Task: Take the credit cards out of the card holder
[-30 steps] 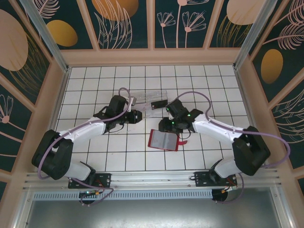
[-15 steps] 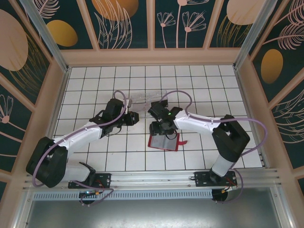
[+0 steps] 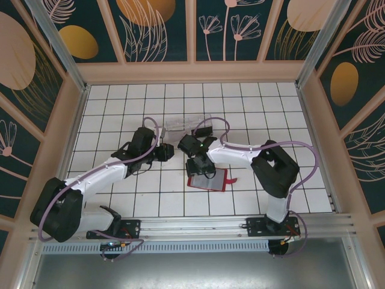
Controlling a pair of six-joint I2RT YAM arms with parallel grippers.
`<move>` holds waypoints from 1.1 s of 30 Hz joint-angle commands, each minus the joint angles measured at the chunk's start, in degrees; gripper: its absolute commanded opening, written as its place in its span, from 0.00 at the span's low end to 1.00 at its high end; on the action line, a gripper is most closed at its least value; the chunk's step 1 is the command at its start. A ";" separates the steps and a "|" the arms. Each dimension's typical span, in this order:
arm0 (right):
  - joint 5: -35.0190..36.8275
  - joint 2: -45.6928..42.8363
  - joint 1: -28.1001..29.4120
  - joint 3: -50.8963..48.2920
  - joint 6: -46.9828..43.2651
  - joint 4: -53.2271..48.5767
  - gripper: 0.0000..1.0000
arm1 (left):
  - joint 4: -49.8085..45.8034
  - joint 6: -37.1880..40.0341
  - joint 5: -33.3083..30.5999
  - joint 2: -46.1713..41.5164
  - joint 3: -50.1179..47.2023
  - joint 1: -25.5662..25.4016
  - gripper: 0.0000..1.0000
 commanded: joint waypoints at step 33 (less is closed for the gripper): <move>4.18 -8.86 -1.86 -9.28 1.79 -2.90 0.64 | -0.36 -0.54 1.93 3.77 2.82 0.12 0.24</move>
